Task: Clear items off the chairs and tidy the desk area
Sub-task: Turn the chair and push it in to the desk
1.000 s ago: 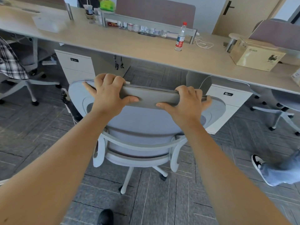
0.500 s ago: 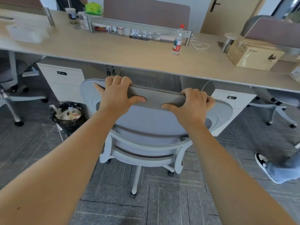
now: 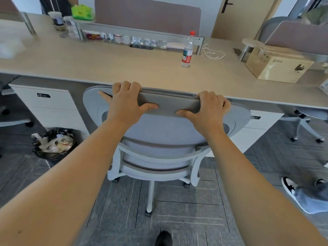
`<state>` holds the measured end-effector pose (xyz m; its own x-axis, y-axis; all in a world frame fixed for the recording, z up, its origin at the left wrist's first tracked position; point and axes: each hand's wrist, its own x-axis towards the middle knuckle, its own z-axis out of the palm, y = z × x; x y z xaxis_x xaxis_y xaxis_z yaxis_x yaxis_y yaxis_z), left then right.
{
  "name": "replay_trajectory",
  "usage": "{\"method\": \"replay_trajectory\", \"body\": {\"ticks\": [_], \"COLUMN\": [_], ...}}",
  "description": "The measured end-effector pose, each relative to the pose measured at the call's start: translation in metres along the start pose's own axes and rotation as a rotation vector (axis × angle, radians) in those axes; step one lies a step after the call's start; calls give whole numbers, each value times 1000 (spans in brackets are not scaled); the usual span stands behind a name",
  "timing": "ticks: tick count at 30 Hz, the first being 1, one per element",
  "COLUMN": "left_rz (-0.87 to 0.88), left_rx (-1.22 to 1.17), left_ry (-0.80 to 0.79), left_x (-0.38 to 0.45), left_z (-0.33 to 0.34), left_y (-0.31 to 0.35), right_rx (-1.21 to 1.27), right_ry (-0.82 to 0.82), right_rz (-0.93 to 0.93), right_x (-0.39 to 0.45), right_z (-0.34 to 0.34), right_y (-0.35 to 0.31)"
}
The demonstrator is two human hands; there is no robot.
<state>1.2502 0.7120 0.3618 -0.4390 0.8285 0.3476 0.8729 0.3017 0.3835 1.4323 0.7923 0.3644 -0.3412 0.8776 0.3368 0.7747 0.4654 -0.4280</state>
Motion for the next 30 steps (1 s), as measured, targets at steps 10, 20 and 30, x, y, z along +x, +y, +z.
{"method": "replay_trajectory", "body": {"ticks": [10,20,30], "left_rz": [-51,-60,-61], "left_rx": [6,5,-4], "left_ry": [10,-5,10], "left_x": [108,177,197], "left_z": [43,68,72], "left_y": [6,5,2], "right_rx": [-3,-7,-22], "right_ry": [2,9,126], "right_rz": [-41,-44,-92], "right_x": [115,189,205], "right_z": [36,61,75], "right_y": [26,35,40]}}
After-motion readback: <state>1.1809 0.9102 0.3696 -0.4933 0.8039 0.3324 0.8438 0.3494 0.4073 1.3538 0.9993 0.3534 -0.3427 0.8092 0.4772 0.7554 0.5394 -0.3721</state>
